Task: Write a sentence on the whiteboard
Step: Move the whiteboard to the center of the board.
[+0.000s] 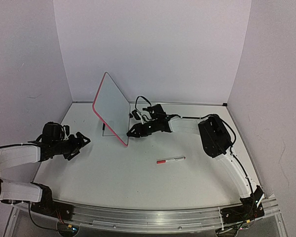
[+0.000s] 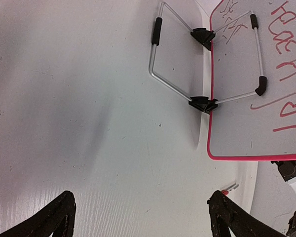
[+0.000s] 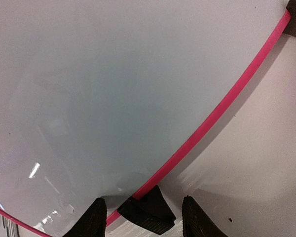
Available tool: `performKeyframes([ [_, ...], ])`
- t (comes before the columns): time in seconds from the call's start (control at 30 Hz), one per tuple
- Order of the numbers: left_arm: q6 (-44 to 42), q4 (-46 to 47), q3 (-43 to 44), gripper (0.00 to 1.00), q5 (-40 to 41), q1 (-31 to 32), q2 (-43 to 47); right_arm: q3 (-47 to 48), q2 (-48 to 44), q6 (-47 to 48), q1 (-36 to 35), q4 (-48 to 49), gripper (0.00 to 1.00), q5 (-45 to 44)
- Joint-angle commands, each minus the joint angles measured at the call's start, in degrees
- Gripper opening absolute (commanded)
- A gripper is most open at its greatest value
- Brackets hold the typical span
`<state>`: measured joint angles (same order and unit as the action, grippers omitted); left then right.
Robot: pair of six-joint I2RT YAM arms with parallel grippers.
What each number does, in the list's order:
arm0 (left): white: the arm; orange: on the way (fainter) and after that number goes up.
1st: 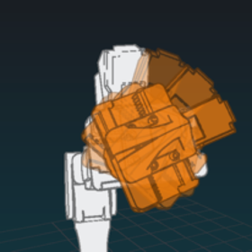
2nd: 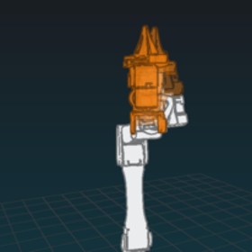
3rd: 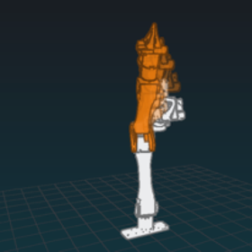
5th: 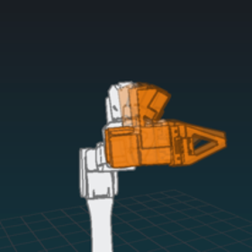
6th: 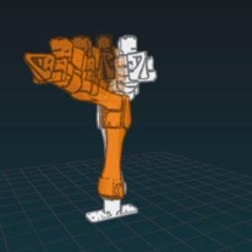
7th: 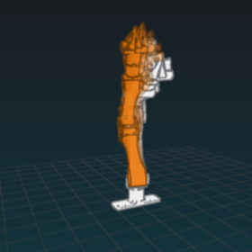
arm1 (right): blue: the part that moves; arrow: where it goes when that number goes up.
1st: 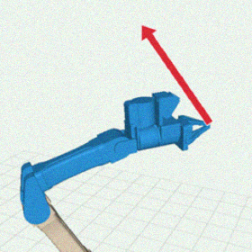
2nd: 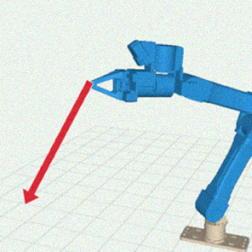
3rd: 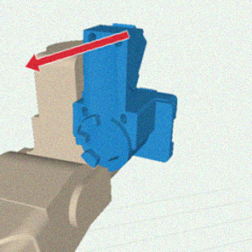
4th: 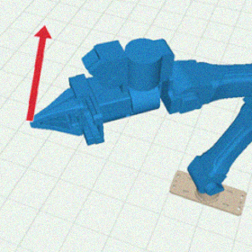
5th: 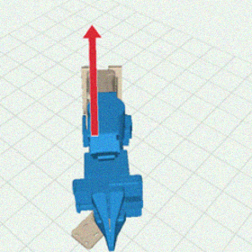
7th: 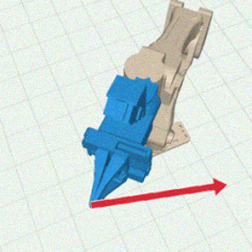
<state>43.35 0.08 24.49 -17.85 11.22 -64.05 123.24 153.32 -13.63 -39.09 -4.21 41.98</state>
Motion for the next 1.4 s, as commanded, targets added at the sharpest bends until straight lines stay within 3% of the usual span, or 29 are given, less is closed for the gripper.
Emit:
performKeyframes([
  [0.0,-0.46,1.66,0.41,0.93,-0.17,0.2,-0.71,0.75,-0.67,2.15,-0.74,-0.6,0.48,2.4],
  [0.37,-0.29,1.53,0.15,0.93,0.08,0.2,-0.49,-2.26,-3.4,7.68,-4.06,-3.32,0.43,-2.56],
  [0.6,-0.54,0.76,0.21,0.93,0.18,0.21,-0.01,-2.85,-4.06,11.98,-6.44,-4.05,0.37,-10.64],
  [1.07,-0.77,0.28,0.6,0.93,0.53,0.17,0.59,4.82,0.07,19.8,-7.73,-7.81,0.37,-17.32],
  [1.37,-0.46,0.28,0.82,0.93,0.1,0.2,-0.56,7.92,1.79,22.45,-9.2,-10.76,0.26,-19.34],
])
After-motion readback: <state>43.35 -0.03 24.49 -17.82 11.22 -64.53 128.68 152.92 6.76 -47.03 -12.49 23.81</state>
